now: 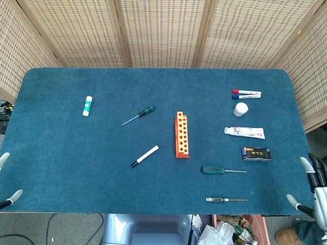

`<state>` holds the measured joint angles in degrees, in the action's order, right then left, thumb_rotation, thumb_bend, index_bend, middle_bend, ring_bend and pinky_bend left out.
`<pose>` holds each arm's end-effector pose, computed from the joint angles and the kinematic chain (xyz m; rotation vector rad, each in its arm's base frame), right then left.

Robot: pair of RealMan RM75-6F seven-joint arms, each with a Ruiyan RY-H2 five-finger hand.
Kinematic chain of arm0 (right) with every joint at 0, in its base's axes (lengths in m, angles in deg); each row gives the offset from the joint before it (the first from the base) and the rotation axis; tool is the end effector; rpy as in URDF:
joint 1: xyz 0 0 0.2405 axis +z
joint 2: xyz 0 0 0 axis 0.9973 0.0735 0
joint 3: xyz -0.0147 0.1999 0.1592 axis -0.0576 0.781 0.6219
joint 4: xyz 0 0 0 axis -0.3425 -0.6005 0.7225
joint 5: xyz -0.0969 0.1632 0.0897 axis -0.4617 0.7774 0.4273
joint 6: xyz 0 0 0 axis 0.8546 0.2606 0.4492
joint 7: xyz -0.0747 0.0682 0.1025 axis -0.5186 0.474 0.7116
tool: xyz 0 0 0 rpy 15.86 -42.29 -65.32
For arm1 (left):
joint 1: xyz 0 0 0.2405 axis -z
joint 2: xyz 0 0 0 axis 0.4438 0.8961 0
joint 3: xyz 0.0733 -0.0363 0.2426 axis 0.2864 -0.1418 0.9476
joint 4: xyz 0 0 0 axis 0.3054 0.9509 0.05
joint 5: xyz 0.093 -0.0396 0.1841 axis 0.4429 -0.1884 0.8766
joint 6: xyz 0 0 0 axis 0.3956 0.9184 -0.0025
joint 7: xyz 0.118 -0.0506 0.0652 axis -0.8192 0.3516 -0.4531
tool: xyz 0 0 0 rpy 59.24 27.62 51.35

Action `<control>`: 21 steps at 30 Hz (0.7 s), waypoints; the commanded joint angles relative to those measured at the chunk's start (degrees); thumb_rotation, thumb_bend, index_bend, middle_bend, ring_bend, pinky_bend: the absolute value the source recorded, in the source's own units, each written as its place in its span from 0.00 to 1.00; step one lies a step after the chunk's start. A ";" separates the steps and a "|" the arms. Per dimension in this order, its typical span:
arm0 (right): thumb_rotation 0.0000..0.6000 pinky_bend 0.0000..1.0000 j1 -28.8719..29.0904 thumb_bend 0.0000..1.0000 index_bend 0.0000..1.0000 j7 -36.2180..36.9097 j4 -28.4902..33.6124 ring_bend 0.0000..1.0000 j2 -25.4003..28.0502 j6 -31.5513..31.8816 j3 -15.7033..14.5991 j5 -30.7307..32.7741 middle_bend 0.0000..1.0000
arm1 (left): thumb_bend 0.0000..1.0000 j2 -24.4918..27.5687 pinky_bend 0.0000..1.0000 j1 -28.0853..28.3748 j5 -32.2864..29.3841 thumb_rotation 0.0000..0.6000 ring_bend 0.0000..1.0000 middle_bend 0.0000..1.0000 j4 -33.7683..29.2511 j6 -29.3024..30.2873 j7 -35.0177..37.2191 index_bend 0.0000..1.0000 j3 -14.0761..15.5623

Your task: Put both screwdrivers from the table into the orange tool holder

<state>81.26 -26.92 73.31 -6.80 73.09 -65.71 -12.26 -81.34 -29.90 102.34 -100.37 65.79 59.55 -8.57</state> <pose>-0.2878 -0.1251 0.1964 1.3329 -0.7643 0.9487 -0.3070 0.1207 0.1856 -1.3583 -0.7436 -0.9820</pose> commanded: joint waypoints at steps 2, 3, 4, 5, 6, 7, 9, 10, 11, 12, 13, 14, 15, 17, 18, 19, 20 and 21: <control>1.00 0.00 1.10 0.00 0.00 -0.69 0.26 0.00 -0.01 -2.60 -1.15 -1.55 0.00 | 0.00 0.29 0.00 0.15 -0.07 1.00 0.00 0.00 -0.28 -0.86 0.15 0.00 0.28; 1.00 0.00 1.81 0.00 0.00 -1.38 -0.20 0.00 -0.36 -3.36 -1.34 -2.81 0.00 | 0.00 0.33 0.00 0.22 -0.18 1.00 0.00 0.00 -0.35 -1.11 0.12 0.00 0.28; 1.00 0.00 2.92 0.00 0.00 -2.52 -1.66 0.00 -1.43 -4.46 -1.62 -4.91 0.00 | 0.00 0.36 0.00 0.32 -0.45 1.00 0.00 0.00 -0.42 -1.46 0.10 0.00 0.22; 1.00 0.00 3.82 0.00 0.00 -3.33 -2.80 0.00 -2.33 -5.89 -2.14 -6.34 0.00 | 0.00 0.36 0.00 0.38 -0.67 1.00 0.00 0.00 -0.50 -1.67 0.01 0.00 0.15; 1.00 0.00 4.90 0.00 0.01 -3.48 -3.76 0.00 -3.06 -7.85 -2.96 -7.87 0.00 | 0.00 0.36 0.00 0.42 -0.80 1.00 0.00 0.00 -0.57 -1.84 -0.16 0.00 0.11; 1.00 0.00 6.10 0.00 0.03 -2.47 -4.37 0.00 -3.62 -10.10 -4.03 -9.36 0.00 | 0.00 0.34 0.00 0.49 -0.81 1.00 0.00 0.00 -0.61 -1.96 -0.35 0.00 0.08; 1.00 0.00 8.63 0.00 0.12 1.90 -4.64 0.00 -4.21 -14.65 -6.25 -11.60 0.00 | 0.00 0.30 0.00 0.68 -0.94 1.00 0.00 0.00 -0.75 -2.42 -0.72 0.00 0.03; 1.00 0.00 10.22 0.00 0.17 4.74 -4.62 0.00 -4.30 -17.44 -7.61 -12.71 0.00 | 0.00 0.27 0.00 0.85 -1.18 1.00 0.00 0.00 -0.91 -2.87 -0.84 0.00 -0.02; 1.00 0.00 11.31 0.00 0.23 6.25 -4.69 0.00 -4.45 -19.15 -8.35 -13.45 0.00 | 0.00 0.24 0.00 0.98 -1.46 1.00 0.00 0.00 -0.97 -3.23 -0.93 0.00 -0.09; 1.00 0.00 11.91 0.00 0.26 6.89 -4.81 0.00 -4.68 -20.02 -8.67 -13.86 0.00 | 0.00 0.22 0.00 1.07 -1.69 1.00 0.00 0.00 -0.98 -3.48 -1.05 0.00 -0.16; 1.00 0.00 12.77 0.00 0.29 7.18 -5.30 0.00 -5.47 -21.18 -8.94 -14.36 0.00 | 0.00 0.17 0.00 1.23 -2.22 1.00 0.00 0.00 -1.00 -4.01 -1.29 0.00 -0.32; 1.00 0.00 13.18 0.01 0.32 6.72 -5.77 0.00 -6.31 -21.68 -8.90 -14.59 0.00 | 0.00 0.13 0.00 1.38 -2.60 1.00 0.00 0.00 -1.04 -4.41 -1.38 0.00 -0.43; 1.00 0.00 13.45 0.02 0.34 6.22 -6.20 0.00 -7.27 -22.00 -8.82 -14.70 0.00 | 0.00 0.12 0.00 1.51 -2.94 1.00 0.00 0.00 -1.09 -4.75 -1.38 0.00 -0.55; 1.00 0.00 14.08 0.05 0.36 5.68 -6.91 0.00 -9.45 -22.87 -8.73 -14.66 0.00 | 0.00 0.12 0.00 1.79 -3.66 1.00 0.00 0.00 -1.19 -5.50 -1.48 0.00 -0.78; 1.00 0.00 14.41 0.06 0.36 5.59 -7.17 0.00 -10.27 -23.33 -8.65 -14.51 0.00 | 0.00 0.09 0.00 1.91 -3.91 1.00 0.00 0.00 -1.22 -5.83 -1.57 0.00 -0.84; 1.00 0.00 14.70 0.09 0.36 5.34 -7.46 0.00 -11.08 -23.74 -8.47 -14.23 0.00 | 0.00 0.04 0.00 2.06 -4.02 1.00 0.00 0.00 -1.22 -6.18 -1.68 0.00 -0.84; 1.00 0.00 14.95 0.11 0.36 4.86 -7.83 0.00 -11.88 -24.06 -8.26 -13.99 0.00 | 0.00 -0.02 0.00 2.22 -4.02 1.00 0.00 0.00 -1.18 -6.47 -1.78 0.00 -0.82; 1.00 0.00 15.23 0.13 0.37 4.18 -8.32 0.00 -12.68 -24.44 -8.00 -13.75 0.00 | 0.00 -0.09 0.00 2.37 -4.00 1.00 0.00 0.00 -1.15 -6.71 -1.94 0.00 -0.83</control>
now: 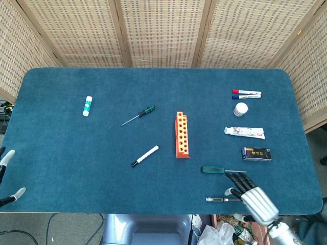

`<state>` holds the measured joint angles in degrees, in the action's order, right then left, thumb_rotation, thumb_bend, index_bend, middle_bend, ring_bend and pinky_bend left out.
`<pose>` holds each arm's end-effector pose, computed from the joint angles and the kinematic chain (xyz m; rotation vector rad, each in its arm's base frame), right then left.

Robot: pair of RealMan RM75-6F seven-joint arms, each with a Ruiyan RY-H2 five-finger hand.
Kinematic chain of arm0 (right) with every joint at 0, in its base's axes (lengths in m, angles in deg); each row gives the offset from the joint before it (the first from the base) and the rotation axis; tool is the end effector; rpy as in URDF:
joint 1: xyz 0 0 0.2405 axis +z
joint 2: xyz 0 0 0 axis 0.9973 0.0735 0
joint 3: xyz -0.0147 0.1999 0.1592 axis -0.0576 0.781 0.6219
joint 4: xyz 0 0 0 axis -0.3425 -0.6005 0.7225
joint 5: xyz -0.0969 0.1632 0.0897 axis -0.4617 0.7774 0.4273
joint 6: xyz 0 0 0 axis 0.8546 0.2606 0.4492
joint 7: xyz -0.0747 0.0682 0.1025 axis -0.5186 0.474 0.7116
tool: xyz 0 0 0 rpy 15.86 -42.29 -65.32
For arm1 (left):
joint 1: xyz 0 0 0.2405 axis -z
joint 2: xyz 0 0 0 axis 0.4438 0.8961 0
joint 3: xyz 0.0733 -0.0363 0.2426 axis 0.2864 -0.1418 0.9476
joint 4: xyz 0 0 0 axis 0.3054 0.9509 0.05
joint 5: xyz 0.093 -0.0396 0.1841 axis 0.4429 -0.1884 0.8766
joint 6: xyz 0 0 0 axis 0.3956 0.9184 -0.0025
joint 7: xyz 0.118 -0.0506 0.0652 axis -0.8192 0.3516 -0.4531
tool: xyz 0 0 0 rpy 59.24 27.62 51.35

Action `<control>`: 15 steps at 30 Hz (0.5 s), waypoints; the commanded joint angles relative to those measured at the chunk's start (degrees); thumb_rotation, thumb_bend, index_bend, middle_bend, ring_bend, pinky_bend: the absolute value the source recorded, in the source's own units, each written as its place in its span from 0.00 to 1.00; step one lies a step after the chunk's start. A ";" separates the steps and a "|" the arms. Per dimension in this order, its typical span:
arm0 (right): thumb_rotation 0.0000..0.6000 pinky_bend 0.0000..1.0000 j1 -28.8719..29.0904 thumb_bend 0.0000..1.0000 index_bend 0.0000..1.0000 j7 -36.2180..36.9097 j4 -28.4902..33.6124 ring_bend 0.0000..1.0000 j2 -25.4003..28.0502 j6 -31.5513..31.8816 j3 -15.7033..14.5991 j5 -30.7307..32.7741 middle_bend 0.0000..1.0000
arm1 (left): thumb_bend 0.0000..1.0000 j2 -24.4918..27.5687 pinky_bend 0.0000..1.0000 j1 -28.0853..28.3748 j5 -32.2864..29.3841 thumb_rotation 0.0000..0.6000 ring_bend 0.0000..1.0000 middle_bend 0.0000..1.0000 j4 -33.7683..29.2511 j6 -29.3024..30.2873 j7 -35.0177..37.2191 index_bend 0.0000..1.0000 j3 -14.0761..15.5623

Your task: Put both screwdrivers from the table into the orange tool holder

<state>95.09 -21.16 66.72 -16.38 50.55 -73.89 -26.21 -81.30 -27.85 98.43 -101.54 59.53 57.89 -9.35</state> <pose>-0.2616 -0.1466 0.0756 1.9618 -0.9840 0.9907 -0.3137 0.1365 0.1763 -1.3741 -0.8053 -0.9021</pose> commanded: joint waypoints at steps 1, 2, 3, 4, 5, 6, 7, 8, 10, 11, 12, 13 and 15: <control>1.00 0.00 1.68 0.14 0.37 -2.39 -2.24 0.00 -3.83 -2.34 0.43 0.47 0.00 | 0.00 -0.22 0.00 0.43 -0.09 1.00 0.00 0.00 0.06 -0.66 -0.55 0.00 -0.04; 1.00 0.00 1.96 0.15 0.38 -3.27 -2.73 0.00 -4.51 -2.93 0.68 0.89 0.00 | 0.00 -0.30 0.00 0.50 -0.13 1.00 0.00 0.00 0.11 -0.82 -0.79 0.00 -0.04; 1.00 0.00 2.23 0.15 0.38 -4.16 -3.11 0.00 -5.11 -3.59 0.92 1.41 0.00 | 0.00 -0.38 0.00 0.57 -0.21 1.00 0.00 0.00 0.11 -0.96 -0.95 0.00 -0.06; 1.00 0.00 2.41 0.16 0.38 -4.69 -3.31 0.00 -5.49 -4.08 1.04 1.80 0.00 | 0.00 -0.42 0.00 0.60 -0.28 1.00 0.00 0.00 0.12 -1.05 -1.00 0.00 -0.06; 1.00 0.00 2.70 0.17 0.38 -5.27 -3.53 0.00 -6.01 -4.84 1.18 2.39 0.00 | 0.00 -0.45 0.00 0.64 -0.42 1.00 0.00 0.00 0.11 -1.17 -1.00 0.00 -0.09; 1.00 0.00 3.00 0.19 0.38 -5.65 -3.72 0.00 -6.48 -5.62 1.25 2.98 0.00 | 0.00 -0.44 0.00 0.67 -0.57 1.00 0.00 0.00 0.09 -1.27 -0.96 0.00 -0.13; 1.00 0.00 3.31 0.21 0.39 -5.97 -3.94 0.00 -6.91 -6.40 1.32 3.56 0.00 | 0.00 -0.43 0.00 0.70 -0.72 1.00 0.00 0.00 0.08 -1.34 -0.91 0.00 -0.19; 1.00 0.00 3.54 0.23 0.39 -6.17 -4.12 0.00 -7.19 -6.91 1.35 3.90 0.00 | 0.00 -0.41 0.00 0.71 -0.81 1.00 0.00 0.00 0.07 -1.37 -0.87 0.00 -0.22; 1.00 0.00 4.32 0.25 0.39 -7.28 -5.04 0.00 -7.98 -8.72 1.30 4.69 0.00 | 0.00 -0.33 0.00 0.74 -1.01 1.00 0.00 0.00 0.05 -1.49 -0.56 0.00 -0.26; 1.00 0.00 4.52 0.26 0.39 -7.74 -5.26 0.00 -8.16 -9.12 1.29 4.86 0.00 | 0.00 -0.28 0.00 0.75 -1.04 1.00 0.00 0.00 0.04 -1.51 -0.48 0.00 -0.27; 1.00 0.00 4.69 0.26 0.39 -8.22 -5.49 0.00 -8.38 -9.47 1.27 5.00 0.00 | 0.00 -0.25 0.00 0.76 -1.08 1.00 0.00 0.00 0.05 -1.54 -0.40 0.00 -0.28; 1.00 0.00 4.90 0.26 0.39 -8.90 -5.72 0.00 -8.73 -9.87 1.27 5.23 0.00 | 0.00 -0.20 0.00 0.79 -1.15 1.00 0.00 0.00 0.04 -1.58 -0.29 0.00 -0.31; 1.00 0.00 5.12 0.26 0.39 -9.62 -5.79 0.00 -9.13 -10.22 1.15 5.67 0.00 | 0.00 -0.13 0.00 0.84 -1.22 1.00 0.00 0.00 0.04 -1.68 -0.16 0.00 -0.32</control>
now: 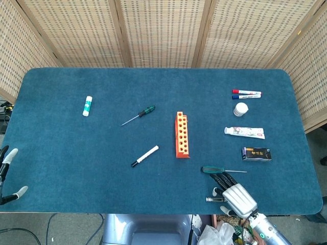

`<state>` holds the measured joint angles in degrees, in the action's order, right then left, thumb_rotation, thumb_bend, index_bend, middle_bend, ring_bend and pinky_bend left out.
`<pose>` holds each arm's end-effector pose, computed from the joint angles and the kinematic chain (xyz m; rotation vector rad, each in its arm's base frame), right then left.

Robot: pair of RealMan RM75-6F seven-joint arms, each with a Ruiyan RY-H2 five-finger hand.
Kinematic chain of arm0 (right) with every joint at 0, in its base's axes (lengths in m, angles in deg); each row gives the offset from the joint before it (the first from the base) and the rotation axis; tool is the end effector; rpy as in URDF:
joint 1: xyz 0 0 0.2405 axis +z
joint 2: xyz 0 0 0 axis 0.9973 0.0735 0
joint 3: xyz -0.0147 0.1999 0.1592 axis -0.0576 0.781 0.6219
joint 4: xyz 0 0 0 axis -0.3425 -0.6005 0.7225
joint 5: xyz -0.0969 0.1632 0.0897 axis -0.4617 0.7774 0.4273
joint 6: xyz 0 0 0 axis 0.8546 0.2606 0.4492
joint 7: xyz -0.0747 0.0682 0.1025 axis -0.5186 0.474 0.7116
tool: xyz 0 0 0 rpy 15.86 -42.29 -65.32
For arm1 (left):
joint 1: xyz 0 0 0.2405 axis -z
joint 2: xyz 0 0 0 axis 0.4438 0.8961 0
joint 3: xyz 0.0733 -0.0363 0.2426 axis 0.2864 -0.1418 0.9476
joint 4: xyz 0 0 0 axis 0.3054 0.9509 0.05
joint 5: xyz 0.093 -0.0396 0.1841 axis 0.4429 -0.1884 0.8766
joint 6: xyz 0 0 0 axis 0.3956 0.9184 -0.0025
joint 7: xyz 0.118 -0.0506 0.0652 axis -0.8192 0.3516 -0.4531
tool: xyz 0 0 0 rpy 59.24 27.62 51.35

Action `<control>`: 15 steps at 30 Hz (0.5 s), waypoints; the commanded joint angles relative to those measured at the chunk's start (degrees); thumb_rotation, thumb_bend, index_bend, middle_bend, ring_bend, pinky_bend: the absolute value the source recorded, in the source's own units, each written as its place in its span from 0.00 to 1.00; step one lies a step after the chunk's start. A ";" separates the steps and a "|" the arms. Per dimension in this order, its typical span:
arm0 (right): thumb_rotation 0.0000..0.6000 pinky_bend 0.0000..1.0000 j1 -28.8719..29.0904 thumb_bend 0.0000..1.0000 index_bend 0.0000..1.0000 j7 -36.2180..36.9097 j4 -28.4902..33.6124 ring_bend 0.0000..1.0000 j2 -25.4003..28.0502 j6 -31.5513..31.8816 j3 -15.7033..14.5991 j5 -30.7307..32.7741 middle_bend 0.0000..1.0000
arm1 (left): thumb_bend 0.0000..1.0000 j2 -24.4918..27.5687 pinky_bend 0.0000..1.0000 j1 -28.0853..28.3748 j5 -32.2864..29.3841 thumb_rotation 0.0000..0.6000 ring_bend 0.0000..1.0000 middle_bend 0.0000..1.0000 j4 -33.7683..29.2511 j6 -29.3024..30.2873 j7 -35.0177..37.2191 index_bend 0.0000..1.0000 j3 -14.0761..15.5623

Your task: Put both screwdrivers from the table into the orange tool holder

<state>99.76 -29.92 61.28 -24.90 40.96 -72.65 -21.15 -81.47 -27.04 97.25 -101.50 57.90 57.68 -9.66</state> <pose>-0.2639 -0.1698 0.0219 2.0848 -0.9001 0.8333 -0.3158 0.1423 0.1738 -1.3774 -0.8193 -0.8861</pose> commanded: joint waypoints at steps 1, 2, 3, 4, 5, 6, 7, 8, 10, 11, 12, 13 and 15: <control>1.00 0.00 0.56 0.26 0.39 -1.11 -0.30 0.00 -0.81 -0.80 -0.17 0.81 0.00 | 0.00 0.04 0.00 0.05 -0.08 1.00 0.00 0.00 0.02 -0.10 0.11 0.00 -0.02; 1.00 0.00 0.61 0.26 0.39 -1.28 -0.31 0.00 -0.92 -0.89 -0.23 0.95 0.00 | 0.00 0.05 0.00 0.07 -0.11 1.00 0.00 0.00 0.02 -0.14 0.12 0.00 -0.01; 1.00 0.00 0.70 0.26 0.39 -1.59 -0.37 0.00 -1.12 -1.02 -0.28 1.16 0.00 | 0.00 0.07 0.00 0.11 -0.14 1.00 0.00 0.00 0.02 -0.22 0.16 0.00 -0.01; 1.00 0.00 0.81 0.26 0.40 -1.90 -0.53 0.00 -1.43 -1.09 -0.33 1.39 0.00 | 0.00 0.09 0.00 0.14 -0.15 1.00 0.00 0.00 0.00 -0.29 0.20 0.00 0.01; 1.00 0.00 0.90 0.26 0.40 -2.10 -0.71 0.00 -1.70 -1.15 -0.35 1.56 0.00 | 0.00 0.10 0.00 0.17 -0.13 1.00 0.00 0.00 -0.01 -0.30 0.19 0.00 0.01; 1.00 0.00 1.05 0.27 0.40 -2.37 -1.20 0.00 -2.14 -1.39 -0.31 1.85 0.00 | 0.00 0.09 0.00 0.15 -0.10 1.00 0.00 0.00 -0.03 -0.27 0.18 0.00 0.03; 1.00 0.00 1.16 0.27 0.40 -2.56 -1.68 0.00 -2.53 -1.56 -0.30 2.11 0.00 | 0.00 0.07 0.00 0.12 -0.09 1.00 0.00 0.00 -0.02 -0.22 0.17 0.00 0.05; 1.00 0.00 1.32 0.28 0.40 -2.72 -2.24 0.00 -2.97 -1.81 -0.31 2.46 0.00 | 0.00 0.05 0.00 0.09 -0.08 1.00 0.00 0.00 0.01 -0.13 0.18 0.00 0.04; 1.00 0.00 1.50 0.28 0.41 -2.64 -2.81 0.00 -3.47 -2.10 -0.36 3.05 0.00 | 0.00 0.12 0.00 0.05 -0.20 1.00 0.00 0.00 -0.01 -0.02 0.33 0.00 -0.02; 1.00 0.00 1.57 0.28 0.41 -2.49 -2.98 0.00 -3.65 -2.18 -0.41 3.31 0.00 | 0.00 0.16 0.00 0.02 -0.32 1.00 0.00 0.00 -0.04 0.03 0.45 0.00 -0.09; 1.00 0.00 1.64 0.28 0.41 -2.33 -3.09 0.00 -3.77 -2.23 -0.49 3.51 0.00 | 0.00 0.18 0.00 0.01 -0.44 1.00 0.00 0.00 -0.06 0.06 0.54 0.00 -0.15; 1.00 0.00 1.72 0.27 0.41 -2.22 -3.18 0.00 -3.86 -2.25 -0.56 3.65 0.00 | 0.00 0.20 0.00 0.02 -0.54 1.00 0.00 0.00 -0.08 0.05 0.59 0.00 -0.20; 1.00 0.00 1.91 0.28 0.42 -2.21 -3.33 0.00 -4.09 -2.18 -0.67 3.77 0.00 | 0.00 0.22 0.00 0.08 -0.63 1.00 0.00 0.00 -0.08 -0.09 0.57 0.00 -0.22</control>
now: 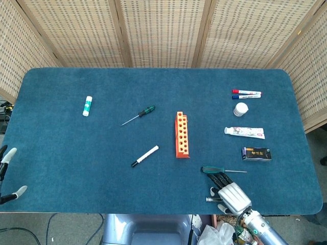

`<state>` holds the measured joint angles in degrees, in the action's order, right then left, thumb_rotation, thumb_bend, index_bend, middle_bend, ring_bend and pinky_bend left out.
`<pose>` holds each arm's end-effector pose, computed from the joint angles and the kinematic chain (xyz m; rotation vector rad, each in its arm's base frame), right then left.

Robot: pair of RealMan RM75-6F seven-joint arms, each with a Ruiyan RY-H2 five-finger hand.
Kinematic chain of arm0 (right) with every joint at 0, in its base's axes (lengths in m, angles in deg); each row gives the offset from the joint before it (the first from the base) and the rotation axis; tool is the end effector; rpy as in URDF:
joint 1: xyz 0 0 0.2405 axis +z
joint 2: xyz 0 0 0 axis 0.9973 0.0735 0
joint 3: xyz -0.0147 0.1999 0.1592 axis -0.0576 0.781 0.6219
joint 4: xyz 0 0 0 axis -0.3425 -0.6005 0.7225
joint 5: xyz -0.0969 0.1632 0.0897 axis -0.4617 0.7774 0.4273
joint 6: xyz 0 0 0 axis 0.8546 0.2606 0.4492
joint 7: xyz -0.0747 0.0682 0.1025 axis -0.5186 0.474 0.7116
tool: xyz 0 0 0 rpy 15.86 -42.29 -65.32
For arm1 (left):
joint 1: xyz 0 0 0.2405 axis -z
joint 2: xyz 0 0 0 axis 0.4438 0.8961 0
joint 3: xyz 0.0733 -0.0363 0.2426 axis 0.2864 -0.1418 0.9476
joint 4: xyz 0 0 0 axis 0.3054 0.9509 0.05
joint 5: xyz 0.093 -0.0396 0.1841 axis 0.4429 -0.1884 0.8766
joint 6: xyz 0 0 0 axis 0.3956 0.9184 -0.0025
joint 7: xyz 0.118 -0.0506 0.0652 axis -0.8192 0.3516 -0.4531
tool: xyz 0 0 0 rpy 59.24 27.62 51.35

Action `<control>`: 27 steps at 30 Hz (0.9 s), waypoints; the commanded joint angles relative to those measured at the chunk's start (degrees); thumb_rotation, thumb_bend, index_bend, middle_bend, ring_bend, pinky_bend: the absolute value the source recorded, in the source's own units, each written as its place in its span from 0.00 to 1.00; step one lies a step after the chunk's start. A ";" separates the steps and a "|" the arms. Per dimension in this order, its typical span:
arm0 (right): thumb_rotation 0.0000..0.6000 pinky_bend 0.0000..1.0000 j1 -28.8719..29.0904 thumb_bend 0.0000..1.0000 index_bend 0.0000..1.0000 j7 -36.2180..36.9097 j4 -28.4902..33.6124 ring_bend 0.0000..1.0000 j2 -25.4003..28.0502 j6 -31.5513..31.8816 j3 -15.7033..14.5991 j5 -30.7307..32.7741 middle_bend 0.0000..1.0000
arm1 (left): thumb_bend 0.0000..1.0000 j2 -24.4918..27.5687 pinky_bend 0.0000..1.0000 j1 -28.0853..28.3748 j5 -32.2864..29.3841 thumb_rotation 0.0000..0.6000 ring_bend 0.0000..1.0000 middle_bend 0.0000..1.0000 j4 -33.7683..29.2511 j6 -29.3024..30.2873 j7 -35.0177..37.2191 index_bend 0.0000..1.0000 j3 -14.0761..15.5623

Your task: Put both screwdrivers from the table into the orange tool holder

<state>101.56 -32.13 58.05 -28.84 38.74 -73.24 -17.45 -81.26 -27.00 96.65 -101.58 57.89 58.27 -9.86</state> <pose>-0.2686 -0.1767 0.0006 2.1008 -0.9043 0.7751 -0.3168 0.1433 0.1759 -1.3647 -0.8257 -0.8891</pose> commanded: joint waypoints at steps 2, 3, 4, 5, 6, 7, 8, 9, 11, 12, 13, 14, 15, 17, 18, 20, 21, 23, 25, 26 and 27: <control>1.00 0.00 0.28 0.28 0.42 -0.10 -0.24 0.00 -0.45 0.18 -0.13 0.17 0.00 | 0.00 0.00 0.00 0.13 -0.03 1.00 0.00 0.00 -0.01 -0.30 -0.13 0.00 0.04; 1.00 0.00 0.37 0.28 0.42 -0.19 -0.29 0.00 -0.64 0.17 -0.13 0.29 0.00 | 0.00 0.01 0.00 0.17 -0.05 1.00 0.00 0.00 -0.02 -0.36 -0.17 0.00 0.04; 1.00 0.00 0.44 0.28 0.42 -0.29 -0.35 0.00 -0.80 0.15 -0.13 0.45 0.00 | 0.00 0.02 0.00 0.18 -0.12 1.00 0.00 0.00 -0.05 -0.35 -0.15 0.00 -0.01; 1.00 0.00 0.53 0.28 0.43 -0.47 -0.42 0.00 -1.01 0.14 -0.16 0.61 0.00 | 0.00 0.04 0.00 0.15 -0.24 1.00 0.00 0.00 -0.07 -0.28 -0.09 0.00 -0.09; 1.00 0.00 0.57 0.29 0.43 -0.55 -0.45 0.00 -1.11 0.15 -0.19 0.66 0.00 | 0.00 0.05 0.00 0.14 -0.32 1.00 0.00 0.00 -0.09 -0.24 -0.04 0.00 -0.13; 1.00 0.00 0.62 0.29 0.43 -0.62 -0.47 0.00 -1.23 0.13 -0.24 0.70 0.00 | 0.00 0.06 0.00 0.11 -0.42 1.00 0.00 0.00 -0.08 -0.20 0.04 0.00 -0.18; 1.00 0.00 0.69 0.29 0.44 -0.69 -0.46 0.00 -1.37 0.08 -0.30 0.71 0.00 | 0.00 0.06 0.00 0.10 -0.49 1.00 0.00 0.00 -0.06 -0.18 0.12 0.00 -0.22; 1.00 0.00 0.74 0.30 0.44 -0.72 -0.44 0.00 -1.47 0.04 -0.33 0.70 0.00 | 0.00 0.07 0.00 0.11 -0.51 1.00 0.00 0.00 -0.05 -0.18 0.13 0.00 -0.23; 1.00 0.00 0.93 0.30 0.44 -0.87 -0.44 0.00 -2.04 -0.07 -0.42 0.83 0.00 | 0.00 0.06 0.00 0.13 -0.49 1.00 0.00 0.00 -0.07 -0.21 0.00 0.00 -0.22; 1.00 0.00 1.05 0.30 0.44 -0.99 -0.46 0.00 -2.40 -0.19 -0.47 0.86 0.00 | 0.00 -0.01 0.00 0.18 -0.48 1.00 0.00 0.00 -0.02 -0.34 -0.08 0.00 -0.18; 1.00 0.00 1.10 0.30 0.44 -1.12 -0.50 0.00 -2.57 -0.24 -0.48 0.94 0.00 | 0.00 -0.03 0.00 0.19 -0.50 1.00 0.00 0.00 -0.01 -0.37 -0.12 0.00 -0.18; 1.00 0.00 1.16 0.30 0.45 -1.33 -0.59 0.00 -2.79 -0.32 -0.48 1.11 0.00 | 0.00 -0.04 0.00 0.20 -0.54 1.00 0.00 0.00 0.00 -0.38 -0.15 0.00 -0.20; 1.00 0.00 1.21 0.30 0.45 -1.47 -0.65 0.00 -2.92 -0.38 -0.48 1.22 0.00 | 0.00 -0.04 0.00 0.22 -0.57 1.00 0.00 0.00 -0.02 -0.40 -0.17 0.00 -0.21; 1.00 0.00 1.30 0.30 0.45 -1.87 -0.85 0.00 -3.23 -0.51 -0.46 1.52 0.00 | 0.00 -0.04 0.00 0.22 -0.70 1.00 0.00 0.00 -0.04 -0.41 -0.13 0.00 -0.27; 1.00 0.00 1.34 0.30 0.45 -2.01 -0.93 0.00 -3.36 -0.52 -0.43 1.64 0.00 | 0.00 -0.04 0.00 0.23 -0.73 1.00 0.00 0.00 -0.04 -0.39 -0.11 0.00 -0.30; 1.00 0.00 1.41 0.30 0.45 -2.78 -1.45 0.00 -3.83 -0.40 -0.36 1.88 0.00 | 0.00 -0.03 0.00 0.25 -0.88 1.00 0.00 0.00 -0.01 -0.44 -0.06 0.00 -0.37; 1.00 0.00 1.42 0.30 0.45 -3.16 -1.73 0.00 -4.00 -0.26 -0.34 1.92 0.00 | 0.00 -0.02 0.00 0.26 -0.93 1.00 0.00 0.00 -0.02 -0.48 -0.05 0.00 -0.38; 1.00 0.00 1.40 0.30 0.46 -3.73 -2.23 0.00 -4.29 0.01 -0.31 1.99 0.00 | 0.00 -0.01 0.00 0.29 -0.99 1.00 0.00 0.00 -0.02 -0.54 -0.02 0.00 -0.39; 1.00 0.00 1.36 0.30 0.46 -4.05 -2.66 0.00 -4.57 0.19 -0.34 2.21 0.00 | 0.00 0.01 0.00 0.33 -1.09 1.00 0.00 0.00 -0.08 -0.63 -0.03 0.00 -0.43; 1.00 0.00 1.37 0.30 0.46 -4.02 -2.77 0.00 -4.64 0.20 -0.40 2.34 0.00 | 0.00 0.01 0.00 0.34 -1.11 1.00 0.00 0.00 -0.09 -0.67 -0.05 0.00 -0.42; 1.00 0.00 1.39 0.30 0.47 -3.97 -2.90 0.00 -4.68 0.26 -0.50 2.42 0.00 | 0.00 -0.02 0.00 0.36 -1.13 1.00 0.00 0.00 -0.06 -0.71 -0.11 0.00 -0.41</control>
<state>102.94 -36.12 55.20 -33.49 38.96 -73.70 -15.06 -81.28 -26.65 95.52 -101.64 57.18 58.16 -10.27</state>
